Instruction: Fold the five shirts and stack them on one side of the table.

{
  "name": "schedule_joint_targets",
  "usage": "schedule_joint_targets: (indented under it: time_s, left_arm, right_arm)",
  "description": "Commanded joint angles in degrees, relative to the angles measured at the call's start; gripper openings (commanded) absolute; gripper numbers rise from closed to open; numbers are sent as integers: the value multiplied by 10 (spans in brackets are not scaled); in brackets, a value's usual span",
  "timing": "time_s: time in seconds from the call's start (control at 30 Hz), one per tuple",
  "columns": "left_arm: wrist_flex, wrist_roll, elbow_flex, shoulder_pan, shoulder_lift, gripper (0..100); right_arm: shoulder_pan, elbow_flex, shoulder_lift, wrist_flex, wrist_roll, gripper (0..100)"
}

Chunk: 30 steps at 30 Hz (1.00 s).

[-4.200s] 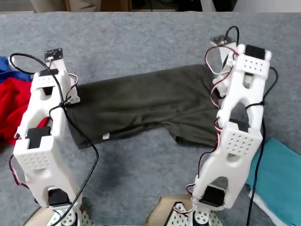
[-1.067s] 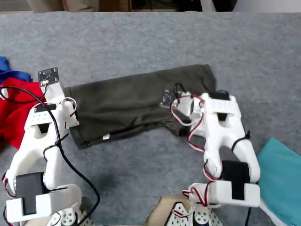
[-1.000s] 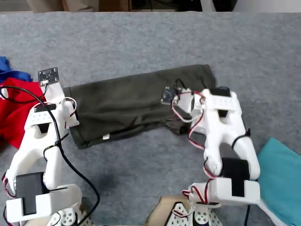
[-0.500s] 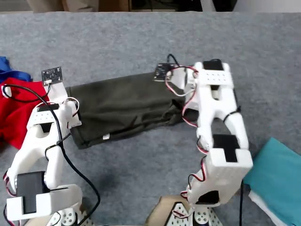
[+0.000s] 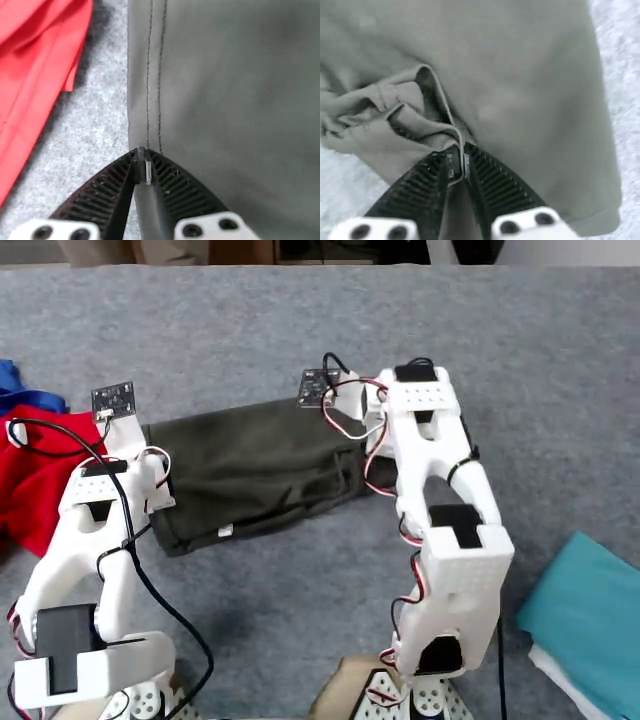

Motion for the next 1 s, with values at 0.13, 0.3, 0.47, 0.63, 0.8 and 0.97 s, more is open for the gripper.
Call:
schedule_joint_targets:
  time_s: [0.13, 0.3, 0.47, 0.63, 0.8, 0.97]
  left_arm:
    - [-5, 0, -18, 6, -2, 19]
    - [-5, -1, -18, 6, -2, 19]
    - [-5, 0, -18, 6, -2, 19]
    - [-5, 0, -18, 6, -2, 20]
    - [-5, 0, -18, 6, -2, 20]
    - [-5, 0, -18, 6, -2, 20]
  right_arm:
    - [2, -30, -1, -30, 6, 310]
    - [44, -26, -47, -25, 5, 306]
    - [81, -25, -118, 19, 5, 152]
    - [86, -25, -175, 65, -14, 19]
    - [92, -19, -193, 81, -55, 37]
    - [73, 41, -198, 119, -69, 5]
